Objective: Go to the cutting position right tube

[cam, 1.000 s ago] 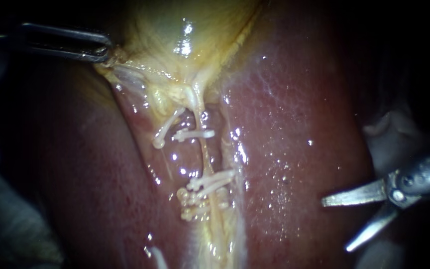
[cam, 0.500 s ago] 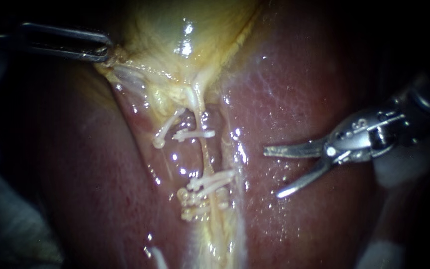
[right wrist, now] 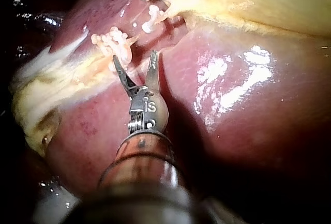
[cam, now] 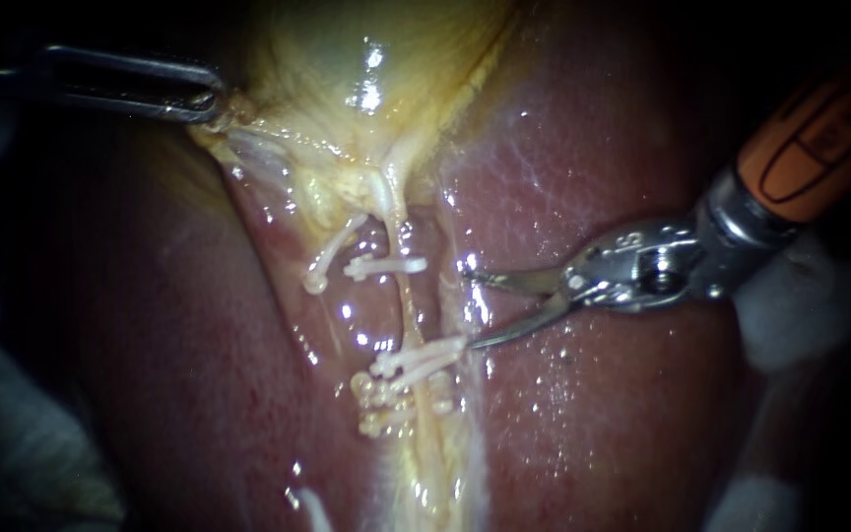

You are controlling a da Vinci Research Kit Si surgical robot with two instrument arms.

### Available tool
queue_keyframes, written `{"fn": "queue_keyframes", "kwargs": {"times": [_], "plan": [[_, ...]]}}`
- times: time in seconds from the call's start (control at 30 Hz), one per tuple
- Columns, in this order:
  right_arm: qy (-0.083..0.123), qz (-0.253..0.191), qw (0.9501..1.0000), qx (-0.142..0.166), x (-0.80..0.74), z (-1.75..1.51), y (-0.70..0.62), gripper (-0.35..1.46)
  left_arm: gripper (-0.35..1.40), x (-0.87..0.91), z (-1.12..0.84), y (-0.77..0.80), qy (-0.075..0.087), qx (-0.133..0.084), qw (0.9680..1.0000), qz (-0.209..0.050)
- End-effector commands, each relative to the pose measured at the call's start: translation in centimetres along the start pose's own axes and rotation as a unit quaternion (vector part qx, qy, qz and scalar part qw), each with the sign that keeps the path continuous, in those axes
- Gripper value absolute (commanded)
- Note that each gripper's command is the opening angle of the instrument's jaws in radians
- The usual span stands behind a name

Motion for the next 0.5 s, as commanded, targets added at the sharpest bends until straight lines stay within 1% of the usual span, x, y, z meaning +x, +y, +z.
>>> {"fn": "queue_keyframes", "kwargs": {"times": [0.03,0.1,0.2,0.3,0.5], "plan": [[-0.001,0.006,1.0,0.005,-0.01,0.04,0.02,1.44,-0.35,0.0,0.0,0.0,0.0,0.0,1.0,0.0],[0.002,0.02,0.9997,0.016,-0.03,0.12,0.06,1.44,-0.35,0.0,0.0,0.0,0.0,0.0,1.0,0.0],[-0.002,0.029,0.9993,0.026,-0.04,0.21,0.08,1.42,-0.35,0.0,0.0,0.0,0.0,0.0,1.0,0.0],[-0.001,0.039,0.9988,0.031,-0.03,0.3,0.1,1.42,-0.35,0.0,0.0,0.0,0.0,0.0,1.0,0.0],[0.02,0.048,0.9977,0.043,0.05,0.47,0.13,1.42,-0.35,0.0,0.0,0.01,0.0,0.0,1.0,0.0]]}}
